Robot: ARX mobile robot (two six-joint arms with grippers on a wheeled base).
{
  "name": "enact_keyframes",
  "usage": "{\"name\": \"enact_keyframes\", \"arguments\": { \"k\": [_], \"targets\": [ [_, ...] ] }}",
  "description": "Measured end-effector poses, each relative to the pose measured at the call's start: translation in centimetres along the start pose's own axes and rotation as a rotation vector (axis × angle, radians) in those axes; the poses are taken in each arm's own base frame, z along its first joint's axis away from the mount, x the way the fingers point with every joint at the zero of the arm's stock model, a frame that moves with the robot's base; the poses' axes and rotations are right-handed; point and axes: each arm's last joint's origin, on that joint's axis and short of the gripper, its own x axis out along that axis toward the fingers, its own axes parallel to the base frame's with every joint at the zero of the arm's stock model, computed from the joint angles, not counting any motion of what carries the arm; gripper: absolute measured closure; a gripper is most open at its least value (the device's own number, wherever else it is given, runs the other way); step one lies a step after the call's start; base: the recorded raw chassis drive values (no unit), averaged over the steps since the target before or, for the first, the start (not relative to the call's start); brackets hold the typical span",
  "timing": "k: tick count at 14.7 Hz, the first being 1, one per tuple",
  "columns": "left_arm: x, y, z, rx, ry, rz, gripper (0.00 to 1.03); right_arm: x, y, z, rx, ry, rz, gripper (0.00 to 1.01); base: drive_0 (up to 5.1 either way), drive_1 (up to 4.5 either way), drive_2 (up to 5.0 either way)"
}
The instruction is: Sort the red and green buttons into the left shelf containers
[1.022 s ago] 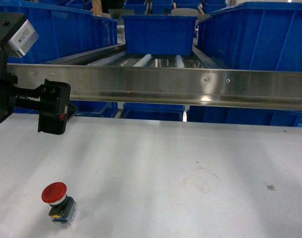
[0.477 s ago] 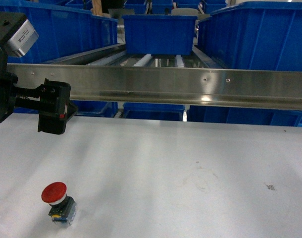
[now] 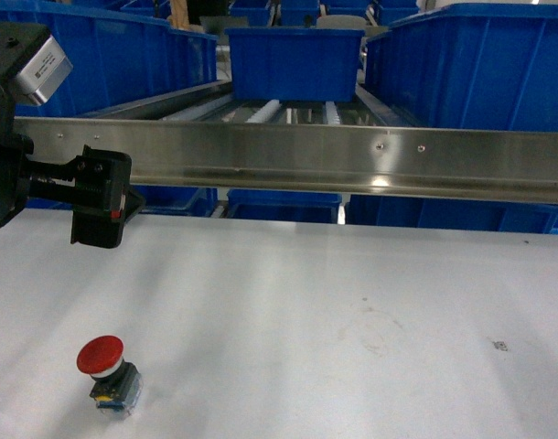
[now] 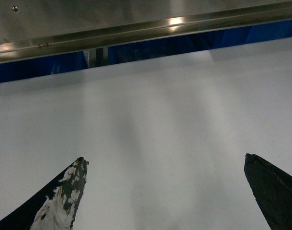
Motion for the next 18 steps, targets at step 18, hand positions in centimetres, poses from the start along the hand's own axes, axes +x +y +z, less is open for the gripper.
{"name": "enact_keyframes", "arguments": {
  "k": [18],
  "targets": [
    [2.9, -2.2, -5.0, -0.202, 0.494, 0.071, 0.05, -0.8, 0.4, -0.7, -0.030, 0.013, 0.021, 0.75, 0.0, 0.00, 0.0]
  ]
}}
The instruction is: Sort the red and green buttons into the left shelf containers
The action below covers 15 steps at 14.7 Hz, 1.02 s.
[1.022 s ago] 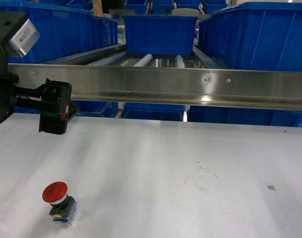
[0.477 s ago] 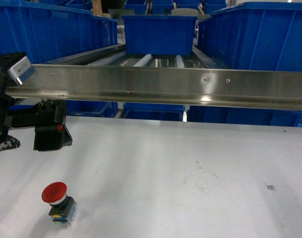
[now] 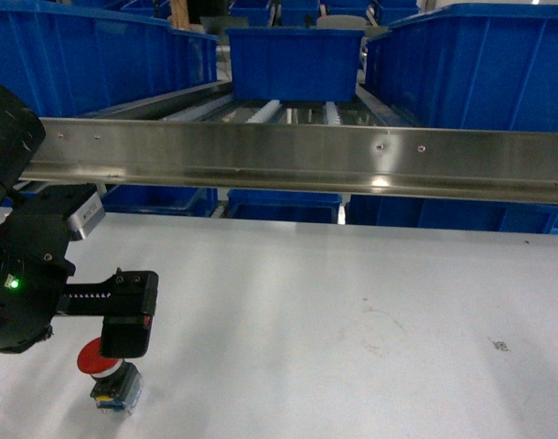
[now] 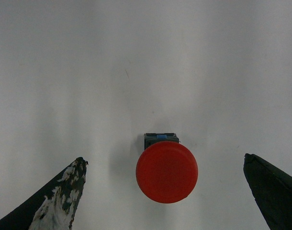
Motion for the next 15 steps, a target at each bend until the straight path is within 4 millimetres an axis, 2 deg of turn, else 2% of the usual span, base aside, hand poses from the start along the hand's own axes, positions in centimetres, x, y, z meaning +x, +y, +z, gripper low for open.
{"name": "enact_keyframes", "arguments": {
  "k": [7, 10, 11, 13, 15],
  "targets": [
    [3.8, -0.7, -0.2, -0.034, 0.100, 0.037, 0.05, 0.0, 0.0, 0.0, 0.000, 0.000, 0.000, 0.75, 0.0, 0.00, 0.0],
    [4.4, -0.9, 0.3, -0.078, 0.130, 0.040, 0.05, 0.0, 0.0, 0.0, 0.000, 0.000, 0.000, 0.75, 0.0, 0.00, 0.0],
    [4.6, -0.8, 0.1, -0.090, 0.149, 0.052, 0.09, 0.0, 0.0, 0.0, 0.000, 0.000, 0.000, 0.75, 0.0, 0.00, 0.0],
    [4.6, -1.1, -0.3, -0.113, 0.179, 0.059, 0.36, 0.0, 0.0, 0.0, 0.000, 0.000, 0.000, 0.75, 0.0, 0.00, 0.0],
    [4.9, -1.3, -0.6, -0.111, 0.201, 0.060, 0.58, 0.0, 0.0, 0.0, 0.000, 0.000, 0.000, 0.75, 0.0, 0.00, 0.0]
  ]
}}
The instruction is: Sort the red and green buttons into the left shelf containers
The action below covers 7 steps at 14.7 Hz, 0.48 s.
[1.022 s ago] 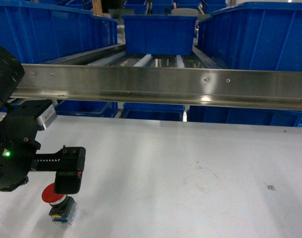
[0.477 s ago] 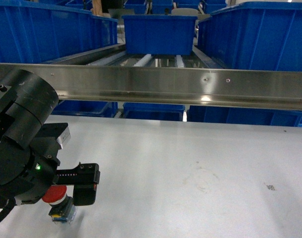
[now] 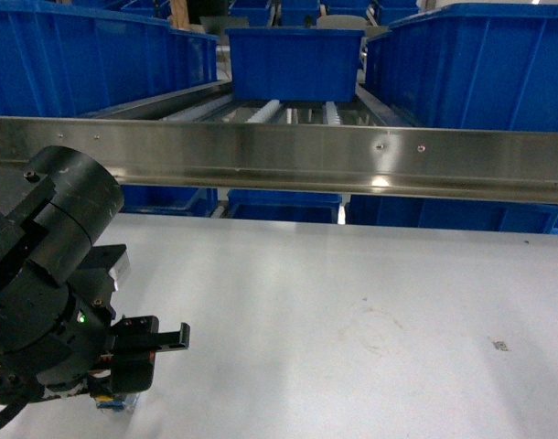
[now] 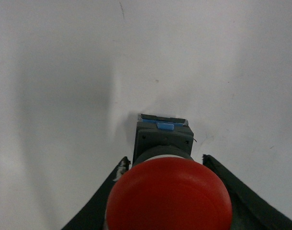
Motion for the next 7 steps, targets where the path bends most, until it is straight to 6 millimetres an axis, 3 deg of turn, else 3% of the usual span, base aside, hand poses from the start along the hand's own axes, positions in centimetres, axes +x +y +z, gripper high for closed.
{"name": "enact_keyframes", "arguments": {
  "k": [1, 2, 7],
  "targets": [
    [0.32, -0.02, -0.19, 0.000, 0.017, 0.006, 0.70, 0.00, 0.00, 0.00, 0.000, 0.000, 0.000, 0.75, 0.0, 0.00, 0.0],
    [0.31, -0.18, -0.13, -0.006, 0.015, 0.007, 0.76, 0.00, 0.00, 0.00, 0.000, 0.000, 0.000, 0.75, 0.0, 0.00, 0.0],
    [0.67, 0.41, 0.04, 0.006, -0.075, 0.021, 0.79, 0.00, 0.00, 0.00, 0.000, 0.000, 0.000, 0.75, 0.0, 0.00, 0.0]
  ]
}}
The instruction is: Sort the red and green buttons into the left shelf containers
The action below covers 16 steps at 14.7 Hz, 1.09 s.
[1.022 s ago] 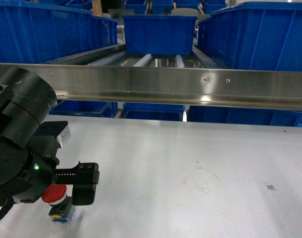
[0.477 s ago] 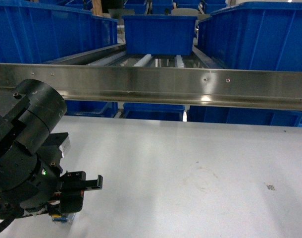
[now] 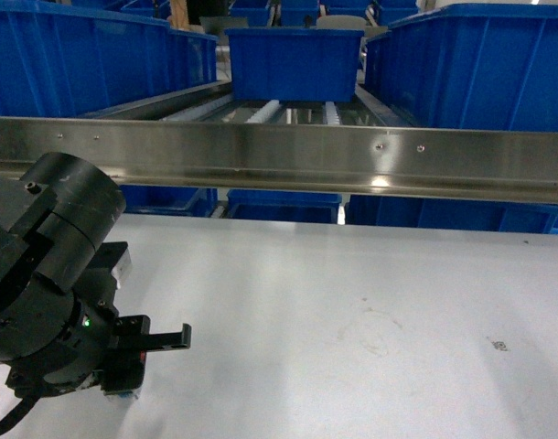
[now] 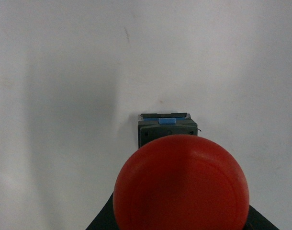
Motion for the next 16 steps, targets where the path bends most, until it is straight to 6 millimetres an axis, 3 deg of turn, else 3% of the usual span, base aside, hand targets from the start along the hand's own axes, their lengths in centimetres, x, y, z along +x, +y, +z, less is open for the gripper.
{"name": "enact_keyframes", "arguments": {
  "k": [2, 4, 7, 9, 11, 14, 16],
  "targets": [
    [-1.4, 1.6, 0.6, 0.033, -0.175, -0.012, 0.79, 0.0, 0.0, 0.0, 0.000, 0.000, 0.000, 0.75, 0.0, 0.00, 0.0],
    [-6.0, 3.2, 2.3, 0.054, -0.482, -0.039, 0.79, 0.0, 0.0, 0.0, 0.000, 0.000, 0.000, 0.75, 0.0, 0.00, 0.0],
    [-10.7, 4.4, 2.4, 0.074, -0.775, -0.097, 0.79, 0.0, 0.0, 0.0, 0.000, 0.000, 0.000, 0.75, 0.0, 0.00, 0.0],
    [-15.2, 3.9, 1.6, 0.104, -1.031, -0.172, 0.79, 0.0, 0.0, 0.0, 0.000, 0.000, 0.000, 0.75, 0.0, 0.00, 0.0],
    [-20.3, 3.1, -1.3, 0.104, -1.144, -0.197, 0.79, 0.0, 0.0, 0.0, 0.000, 0.000, 0.000, 0.75, 0.0, 0.00, 0.0],
    [-24.4, 3.4, -3.8, 0.003, -1.267, -0.102, 0.79, 0.0, 0.0, 0.0, 0.000, 0.000, 0.000, 0.75, 0.0, 0.00, 0.0],
    [-24.8, 3.4, -4.0, -0.010, -1.277, -0.093, 0.79, 0.0, 0.0, 0.0, 0.000, 0.000, 0.000, 0.75, 0.0, 0.00, 0.0]
  ]
}}
